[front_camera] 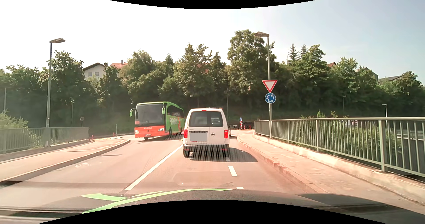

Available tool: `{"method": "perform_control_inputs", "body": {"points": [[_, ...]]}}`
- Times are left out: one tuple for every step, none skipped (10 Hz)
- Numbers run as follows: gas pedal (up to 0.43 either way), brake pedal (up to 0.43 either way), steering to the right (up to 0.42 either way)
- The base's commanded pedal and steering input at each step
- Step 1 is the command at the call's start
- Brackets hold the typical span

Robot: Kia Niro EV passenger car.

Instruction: Follow the waypoints while adhering to traffic rules and regulations

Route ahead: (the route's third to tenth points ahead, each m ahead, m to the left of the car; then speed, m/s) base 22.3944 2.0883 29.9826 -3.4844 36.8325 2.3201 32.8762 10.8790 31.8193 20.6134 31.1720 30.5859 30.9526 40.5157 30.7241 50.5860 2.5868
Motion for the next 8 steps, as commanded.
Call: {"method": "perform_control_inputs", "body": {"points": [[0.0, 0.0, 0.0], [0.0, 0.0, 0.0], [0.0, 0.0, 0.0], [0.0, 0.0, 0.0], [0.0, 0.0, 0.0], [0.0, 0.0, 0.0], [0.0, 0.0, 0.001], [0.0, 0.0, 0.001]]}}
